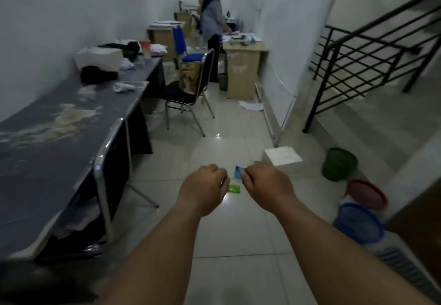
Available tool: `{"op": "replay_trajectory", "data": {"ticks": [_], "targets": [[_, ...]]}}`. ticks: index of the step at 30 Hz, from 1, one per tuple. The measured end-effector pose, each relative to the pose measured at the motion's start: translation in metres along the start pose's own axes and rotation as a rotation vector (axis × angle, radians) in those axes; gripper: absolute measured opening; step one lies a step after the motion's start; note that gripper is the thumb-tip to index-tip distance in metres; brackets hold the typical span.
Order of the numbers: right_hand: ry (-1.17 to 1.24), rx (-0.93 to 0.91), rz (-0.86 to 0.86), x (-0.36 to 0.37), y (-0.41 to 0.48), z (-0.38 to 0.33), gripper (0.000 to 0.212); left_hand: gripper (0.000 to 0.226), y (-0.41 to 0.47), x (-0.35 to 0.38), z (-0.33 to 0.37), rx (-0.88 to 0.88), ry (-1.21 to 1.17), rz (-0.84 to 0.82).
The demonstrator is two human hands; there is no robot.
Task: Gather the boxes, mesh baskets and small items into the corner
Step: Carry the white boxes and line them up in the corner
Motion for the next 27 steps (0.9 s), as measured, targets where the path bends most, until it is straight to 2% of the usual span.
{"op": "replay_trajectory", "data": {"ticks": [6,15,21,27], "targets": [[-0.030,0.110,-0.088,0.036,0.047,0.085,0.035,0.024,0.082,0.095,-0.006,0.040,0.029,-0.145],[0.006,0.410,-0.308,0.112,0.158,0.208,0.034,0.036,0.262,0.234,-0.015,0.268,0.054,-0.392],[0.037,0.616,-0.381,0.142,0.207,0.326,0.031,0.050,0.355,0.359,0.019,0.326,0.098,-0.622],[0.041,0.673,-0.457,0.179,0.246,0.453,0.039,0.056,0.414,0.475,0.068,0.369,0.150,-0.770]]}}
Point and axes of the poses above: each hand's wrist, its own y-axis towards the middle knuckle, its own x-axis out of the palm, z = x × y, the point moved 4 cm from there along y, towards the middle knuckle, and after that the axes turned 10 degrees about z, right-handed, at the moved point
